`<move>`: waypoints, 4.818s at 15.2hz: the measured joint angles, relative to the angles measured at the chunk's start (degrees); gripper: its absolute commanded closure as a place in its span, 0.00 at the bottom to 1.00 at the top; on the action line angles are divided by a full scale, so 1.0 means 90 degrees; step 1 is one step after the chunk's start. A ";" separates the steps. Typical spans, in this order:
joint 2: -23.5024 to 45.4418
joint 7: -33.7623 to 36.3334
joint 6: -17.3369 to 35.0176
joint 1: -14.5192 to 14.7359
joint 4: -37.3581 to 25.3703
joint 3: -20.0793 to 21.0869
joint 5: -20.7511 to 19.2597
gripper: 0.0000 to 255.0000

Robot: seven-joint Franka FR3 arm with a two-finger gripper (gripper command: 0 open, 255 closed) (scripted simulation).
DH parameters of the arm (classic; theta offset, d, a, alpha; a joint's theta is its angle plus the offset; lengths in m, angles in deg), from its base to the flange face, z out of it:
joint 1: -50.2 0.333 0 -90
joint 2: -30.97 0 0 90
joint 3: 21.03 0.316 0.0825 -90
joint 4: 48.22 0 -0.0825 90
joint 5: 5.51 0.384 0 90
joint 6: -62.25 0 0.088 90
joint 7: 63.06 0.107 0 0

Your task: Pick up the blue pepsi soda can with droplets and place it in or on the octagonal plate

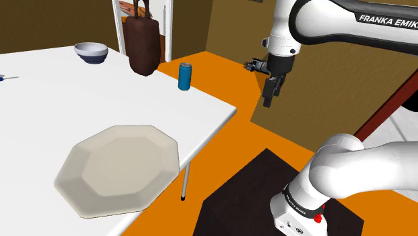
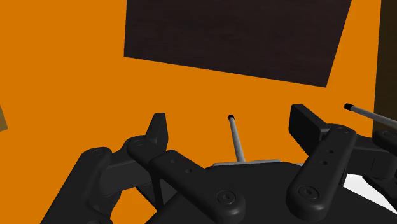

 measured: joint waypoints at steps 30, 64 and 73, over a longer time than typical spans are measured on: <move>0.7259 0.0249 0.0425 0.0200 -0.7143 0.0358 -0.0140 0.00; 0.7980 0.0215 0.0249 0.0251 -0.8076 0.0358 -0.0188 1.00; 0.8385 0.0141 -0.0760 0.0322 -0.9495 0.0344 -0.0234 1.00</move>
